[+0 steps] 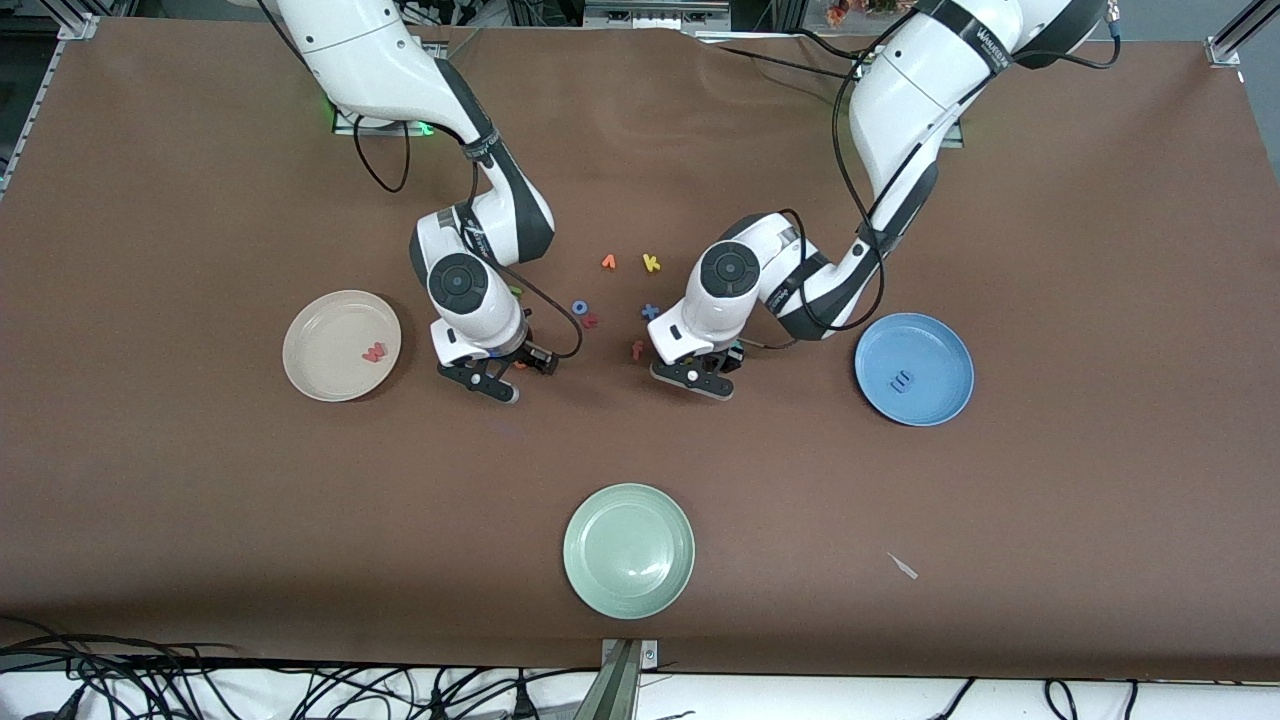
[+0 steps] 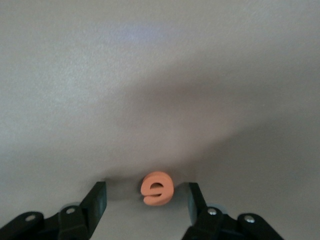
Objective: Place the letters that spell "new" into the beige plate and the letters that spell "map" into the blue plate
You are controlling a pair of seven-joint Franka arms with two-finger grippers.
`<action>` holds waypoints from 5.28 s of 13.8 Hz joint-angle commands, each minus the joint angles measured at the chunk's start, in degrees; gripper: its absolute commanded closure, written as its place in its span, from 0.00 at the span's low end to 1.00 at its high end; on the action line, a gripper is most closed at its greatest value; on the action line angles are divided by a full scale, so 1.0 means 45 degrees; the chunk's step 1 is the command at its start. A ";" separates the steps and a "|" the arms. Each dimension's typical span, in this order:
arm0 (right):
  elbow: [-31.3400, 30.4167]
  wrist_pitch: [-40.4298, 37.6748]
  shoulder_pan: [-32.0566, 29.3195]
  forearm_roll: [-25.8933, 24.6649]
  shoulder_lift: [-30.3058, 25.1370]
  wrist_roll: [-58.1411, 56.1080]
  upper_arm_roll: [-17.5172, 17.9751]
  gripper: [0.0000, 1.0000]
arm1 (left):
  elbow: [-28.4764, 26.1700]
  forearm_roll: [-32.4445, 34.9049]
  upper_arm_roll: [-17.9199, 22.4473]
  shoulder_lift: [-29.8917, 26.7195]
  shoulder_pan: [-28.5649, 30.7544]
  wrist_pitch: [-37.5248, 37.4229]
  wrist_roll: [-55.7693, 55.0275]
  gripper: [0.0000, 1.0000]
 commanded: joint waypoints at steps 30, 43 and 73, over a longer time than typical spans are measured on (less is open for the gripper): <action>-0.4782 -0.1019 -0.0336 0.0301 -0.4067 -1.1613 -0.4545 0.00 | -0.4469 -0.0632 -0.1824 -0.4505 0.7390 -0.4009 0.8072 0.00; -0.4837 -0.1108 -0.0102 0.0282 -0.5064 -0.1557 -0.0488 0.00 | -0.2728 0.1860 -0.2706 -0.1285 0.3912 -0.0338 0.0289 0.00; -0.6207 0.3391 0.1031 0.0262 -0.3228 0.0014 0.0221 0.79 | -0.3624 0.2609 -0.3390 -0.2845 0.9010 -0.3521 0.9077 0.87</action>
